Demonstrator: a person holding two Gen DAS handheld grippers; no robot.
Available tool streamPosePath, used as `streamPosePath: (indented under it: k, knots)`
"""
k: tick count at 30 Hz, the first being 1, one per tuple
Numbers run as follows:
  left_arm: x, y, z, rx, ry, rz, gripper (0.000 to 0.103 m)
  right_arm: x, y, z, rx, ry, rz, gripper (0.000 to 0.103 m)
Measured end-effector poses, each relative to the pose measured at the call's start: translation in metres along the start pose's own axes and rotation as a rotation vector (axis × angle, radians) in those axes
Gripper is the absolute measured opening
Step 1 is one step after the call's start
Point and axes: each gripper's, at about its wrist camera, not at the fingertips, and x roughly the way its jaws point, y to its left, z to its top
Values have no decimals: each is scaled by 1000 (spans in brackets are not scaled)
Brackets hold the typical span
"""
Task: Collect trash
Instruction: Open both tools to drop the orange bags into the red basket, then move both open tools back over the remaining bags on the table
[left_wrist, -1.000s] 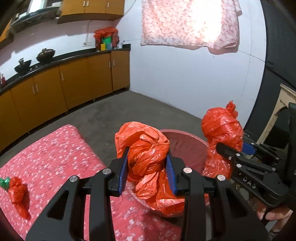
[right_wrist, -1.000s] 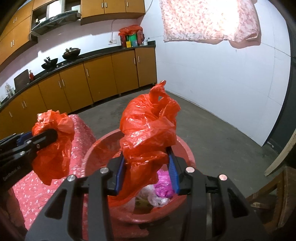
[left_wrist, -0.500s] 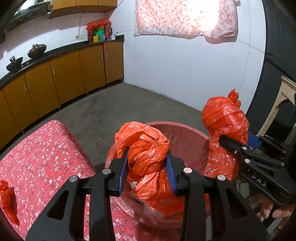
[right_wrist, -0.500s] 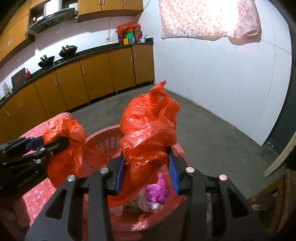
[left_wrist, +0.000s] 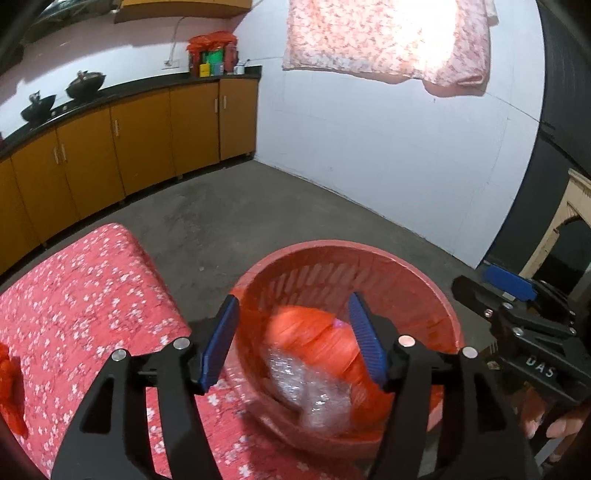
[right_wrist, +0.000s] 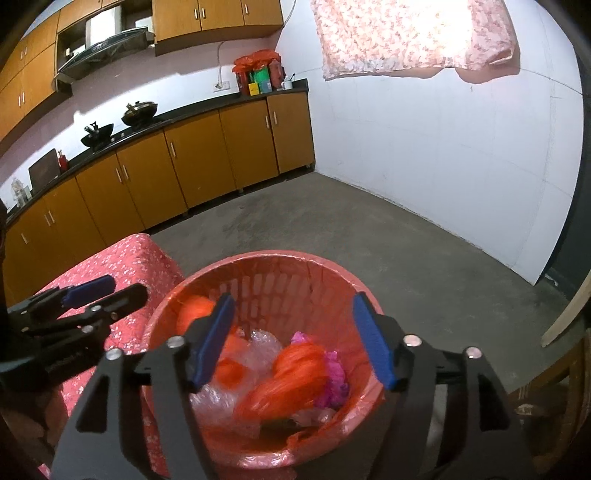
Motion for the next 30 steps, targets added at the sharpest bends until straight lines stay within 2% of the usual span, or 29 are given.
streamPosePath:
  k: [6,8,12,14,22,26,30]
  knots:
    - [-20,28,-5,-62,-27,53,67,-12,14,-1,-41,-49,-28,89]
    - [-34,41,-11,-79,-52,92,72,-16,20,0,-55,-63,-22,96]
    - [-65,69,-28,-95,-90,175,78,-19,45,0,-102,-71,-7,99]
    - [-86,90,-43,-105,-105,243,80,-19,63,0,-134,-75,10,99]
    - [-150,187,-106,-218,-76,502,80,-11,165,-14,-200,-37,197,99]
    - [-181,237,-138,-290,-66,634,87,-6,229,-28,-215,14,316,98]
    - [-204,276,-160,-354,-66,698,87,-1,289,-45,-239,60,402,97]
